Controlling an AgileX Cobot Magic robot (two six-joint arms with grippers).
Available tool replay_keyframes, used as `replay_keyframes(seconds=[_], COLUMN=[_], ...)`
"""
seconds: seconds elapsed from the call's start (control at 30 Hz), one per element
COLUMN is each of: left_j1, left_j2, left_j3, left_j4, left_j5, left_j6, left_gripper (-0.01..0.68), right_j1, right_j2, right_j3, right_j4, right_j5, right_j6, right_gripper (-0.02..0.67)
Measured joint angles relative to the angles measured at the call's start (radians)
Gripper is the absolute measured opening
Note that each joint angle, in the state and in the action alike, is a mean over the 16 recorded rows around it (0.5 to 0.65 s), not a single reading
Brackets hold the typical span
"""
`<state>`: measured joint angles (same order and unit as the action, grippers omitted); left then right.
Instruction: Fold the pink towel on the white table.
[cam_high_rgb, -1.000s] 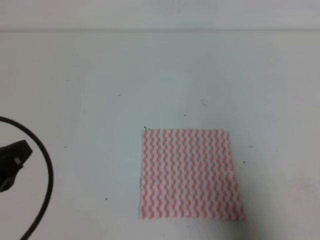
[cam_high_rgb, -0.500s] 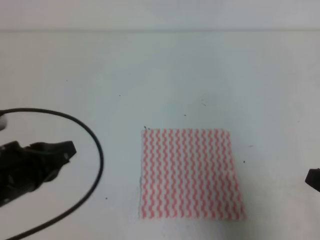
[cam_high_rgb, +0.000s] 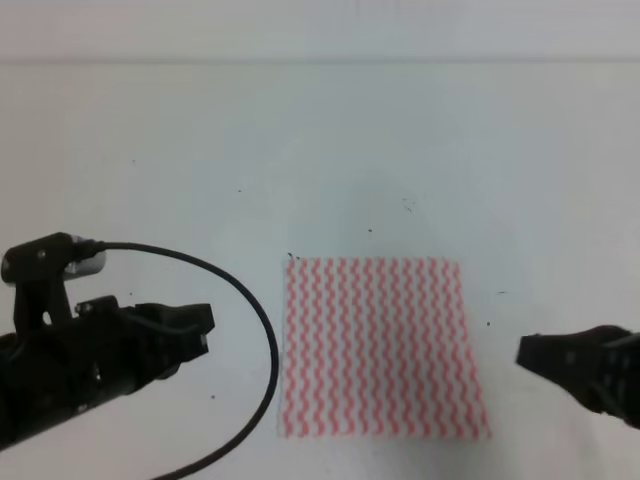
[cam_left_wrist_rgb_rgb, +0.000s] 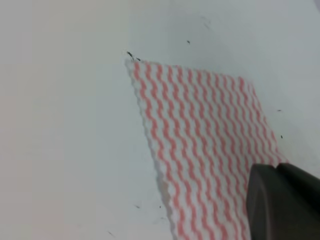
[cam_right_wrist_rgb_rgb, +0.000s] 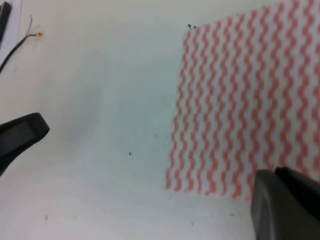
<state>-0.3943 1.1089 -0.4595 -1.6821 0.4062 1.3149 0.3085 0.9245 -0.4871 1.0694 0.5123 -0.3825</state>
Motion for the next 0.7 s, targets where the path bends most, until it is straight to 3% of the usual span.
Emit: replay_keyframes(seconds=[0.3, 0.53, 0.7], left_j1=[-0.006, -0.006, -0.006], left_j2=[0.005, 0.006, 0.007], left_j3=[0.0, 0.0, 0.0], left_j4=[-0.021, -0.013, -0.007], left_j5=[0.021, 0.034, 0.034], left_j6=[0.033, 0.034, 0.034], left_gripper=[-0.005, -0.006, -0.006], right_j1=[0.168, 0.204, 0.206], right_j2=[0.149, 0.233, 0.271], right_j3=[-0.004, -0.004, -0.004], right_j4=[-0.021, -0.12, -0.192], right_j5=[-0.126, -0.167, -0.169], right_j6=[0.023, 0.095, 0.16], right_gripper=[-0.018, -0.014, 0.032])
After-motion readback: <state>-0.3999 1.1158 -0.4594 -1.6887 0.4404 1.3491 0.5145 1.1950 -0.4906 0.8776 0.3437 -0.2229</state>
